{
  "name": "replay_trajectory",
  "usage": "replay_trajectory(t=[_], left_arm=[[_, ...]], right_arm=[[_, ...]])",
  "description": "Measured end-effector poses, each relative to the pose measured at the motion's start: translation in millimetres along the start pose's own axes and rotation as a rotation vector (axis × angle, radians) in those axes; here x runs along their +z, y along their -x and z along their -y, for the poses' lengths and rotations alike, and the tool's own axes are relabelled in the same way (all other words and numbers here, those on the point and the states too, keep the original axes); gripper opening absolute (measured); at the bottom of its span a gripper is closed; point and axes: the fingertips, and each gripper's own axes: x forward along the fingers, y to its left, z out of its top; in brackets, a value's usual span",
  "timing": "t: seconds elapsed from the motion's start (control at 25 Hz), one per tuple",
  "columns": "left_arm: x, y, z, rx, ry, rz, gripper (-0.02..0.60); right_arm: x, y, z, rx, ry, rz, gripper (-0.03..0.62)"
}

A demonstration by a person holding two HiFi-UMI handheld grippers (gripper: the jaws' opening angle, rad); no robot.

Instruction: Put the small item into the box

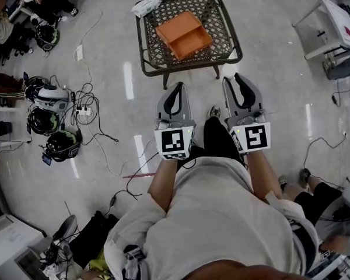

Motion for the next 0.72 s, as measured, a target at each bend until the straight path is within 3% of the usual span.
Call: replay_trajectory(t=[0.28, 0.72], left_arm=[[-5.1, -43.5, -20.7, 0.046, -0.001, -0.033, 0.009], [-9.0, -151.9, -18.9, 0.106, -0.002, -0.097, 0.009]], right_arm=[[-10.4, -48.5, 31.1, 0.031, -0.007, 0.026, 0.095], [-30.7, -119.9, 129.9, 0.088, -0.053, 0.049, 0.095]])
